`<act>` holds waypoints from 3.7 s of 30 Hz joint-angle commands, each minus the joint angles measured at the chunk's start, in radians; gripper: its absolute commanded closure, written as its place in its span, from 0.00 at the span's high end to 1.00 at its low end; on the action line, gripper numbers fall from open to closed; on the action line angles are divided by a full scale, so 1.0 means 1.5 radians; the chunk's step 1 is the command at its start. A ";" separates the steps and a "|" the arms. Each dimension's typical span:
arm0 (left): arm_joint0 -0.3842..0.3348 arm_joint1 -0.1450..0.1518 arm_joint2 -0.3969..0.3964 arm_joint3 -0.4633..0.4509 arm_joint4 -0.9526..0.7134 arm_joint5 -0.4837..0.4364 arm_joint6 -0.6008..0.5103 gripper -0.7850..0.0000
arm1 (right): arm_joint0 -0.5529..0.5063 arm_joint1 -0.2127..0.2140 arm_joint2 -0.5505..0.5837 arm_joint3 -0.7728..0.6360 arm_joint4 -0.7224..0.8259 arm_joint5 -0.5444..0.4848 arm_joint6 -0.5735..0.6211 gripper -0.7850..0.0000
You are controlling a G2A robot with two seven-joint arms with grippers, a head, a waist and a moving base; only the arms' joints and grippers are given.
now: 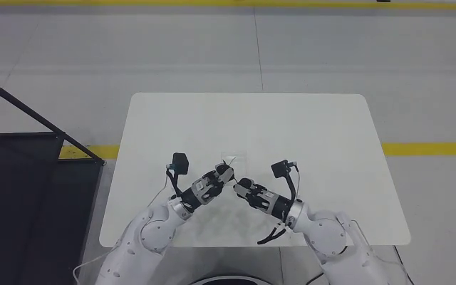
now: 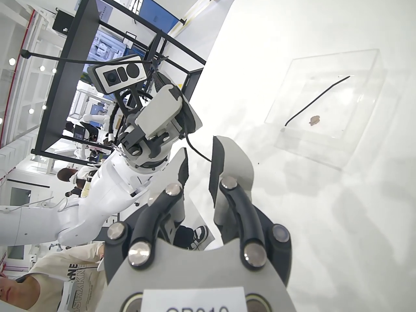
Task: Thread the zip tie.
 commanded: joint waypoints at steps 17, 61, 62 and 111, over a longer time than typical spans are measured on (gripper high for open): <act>0.001 0.003 0.000 0.001 -0.006 -0.009 -0.006 0.00 | -0.002 0.001 -0.003 -0.009 0.001 0.009 0.001 0.27; -0.001 0.006 0.000 0.006 -0.006 -0.014 0.002 0.00 | 0.009 0.004 0.002 -0.018 0.002 0.057 0.017 0.36; -0.001 0.006 0.000 0.006 -0.006 -0.014 0.002 0.00 | 0.010 0.004 0.001 -0.017 0.004 0.058 0.018 0.39; 0.002 0.010 -0.001 0.005 -0.015 -0.015 -0.006 0.58 | 0.007 0.009 0.008 -0.026 0.021 0.048 0.020 0.00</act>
